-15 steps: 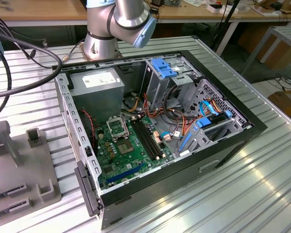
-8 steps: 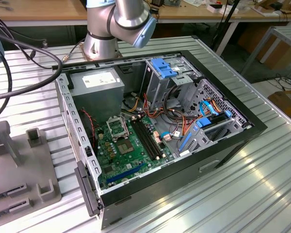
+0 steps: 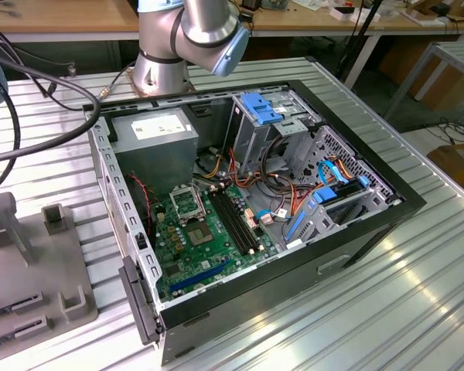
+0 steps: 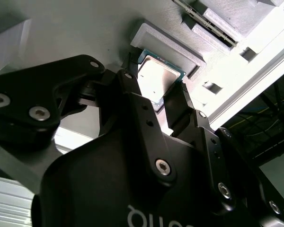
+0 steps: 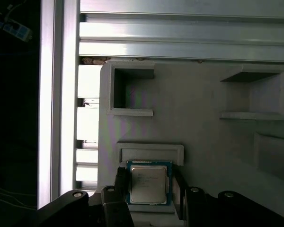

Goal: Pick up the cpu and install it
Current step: 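Pick up the cpu and move it towards the insertion slot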

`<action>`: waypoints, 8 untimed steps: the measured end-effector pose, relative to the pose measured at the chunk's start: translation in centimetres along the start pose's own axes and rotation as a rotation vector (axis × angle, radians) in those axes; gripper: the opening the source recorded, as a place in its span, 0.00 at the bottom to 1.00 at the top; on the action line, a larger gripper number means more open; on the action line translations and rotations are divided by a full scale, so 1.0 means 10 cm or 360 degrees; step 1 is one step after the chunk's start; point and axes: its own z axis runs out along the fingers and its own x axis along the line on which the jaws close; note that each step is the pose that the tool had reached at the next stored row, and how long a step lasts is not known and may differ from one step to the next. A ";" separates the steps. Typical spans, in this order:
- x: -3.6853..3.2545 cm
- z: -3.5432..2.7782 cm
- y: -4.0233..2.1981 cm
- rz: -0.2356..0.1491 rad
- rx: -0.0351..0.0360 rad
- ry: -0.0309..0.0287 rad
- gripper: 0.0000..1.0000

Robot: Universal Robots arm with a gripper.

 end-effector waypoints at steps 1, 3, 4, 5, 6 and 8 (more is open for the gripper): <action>0.000 0.004 0.000 0.0000 0.0000 -0.00003 0.47; 0.000 0.008 0.000 0.0000 0.0000 0.00000 0.47; 0.000 0.010 0.000 0.0000 0.0000 0.00000 0.47; 0.000 0.012 0.000 0.0000 0.0000 0.00001 0.47; -0.001 0.015 0.000 0.0000 0.0000 -0.00001 0.47; -0.001 0.015 0.000 0.0000 0.0000 0.00001 0.48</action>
